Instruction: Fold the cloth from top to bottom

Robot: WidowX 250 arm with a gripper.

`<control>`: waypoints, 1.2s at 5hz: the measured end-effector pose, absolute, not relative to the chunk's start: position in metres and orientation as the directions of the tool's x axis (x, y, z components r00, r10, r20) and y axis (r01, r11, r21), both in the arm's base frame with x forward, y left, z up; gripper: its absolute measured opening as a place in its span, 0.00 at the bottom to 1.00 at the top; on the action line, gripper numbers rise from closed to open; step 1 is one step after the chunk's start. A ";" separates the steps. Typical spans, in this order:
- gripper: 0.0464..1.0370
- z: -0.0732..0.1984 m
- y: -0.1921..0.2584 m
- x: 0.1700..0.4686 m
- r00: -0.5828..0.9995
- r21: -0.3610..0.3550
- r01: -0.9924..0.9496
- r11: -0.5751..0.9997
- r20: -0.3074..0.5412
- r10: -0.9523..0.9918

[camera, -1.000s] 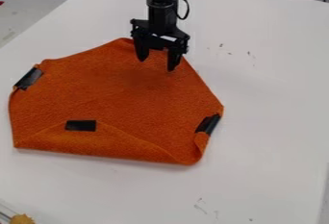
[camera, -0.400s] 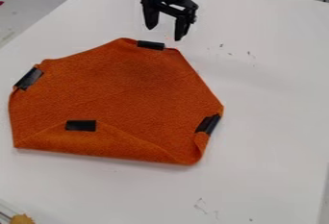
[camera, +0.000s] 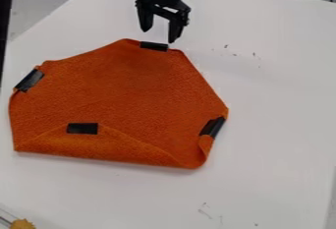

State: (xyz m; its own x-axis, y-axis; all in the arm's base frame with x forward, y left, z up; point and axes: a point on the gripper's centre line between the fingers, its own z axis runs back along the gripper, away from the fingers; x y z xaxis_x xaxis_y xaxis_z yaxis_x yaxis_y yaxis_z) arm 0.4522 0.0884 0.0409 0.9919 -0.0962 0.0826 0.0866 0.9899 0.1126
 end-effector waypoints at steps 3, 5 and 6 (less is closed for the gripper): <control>0.96 0.027 0.107 0.445 0.995 0.102 0.054 0.993 0.075 -0.062; 0.96 0.012 0.110 0.442 0.996 0.081 0.057 0.995 0.063 -0.062; 0.92 0.009 0.111 0.443 0.995 0.071 0.073 0.995 0.055 -0.077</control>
State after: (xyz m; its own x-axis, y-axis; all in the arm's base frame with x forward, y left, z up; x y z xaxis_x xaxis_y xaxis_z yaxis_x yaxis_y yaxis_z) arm 0.4426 0.1106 0.0094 0.9955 -0.0773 0.0554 0.0733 0.9948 0.0713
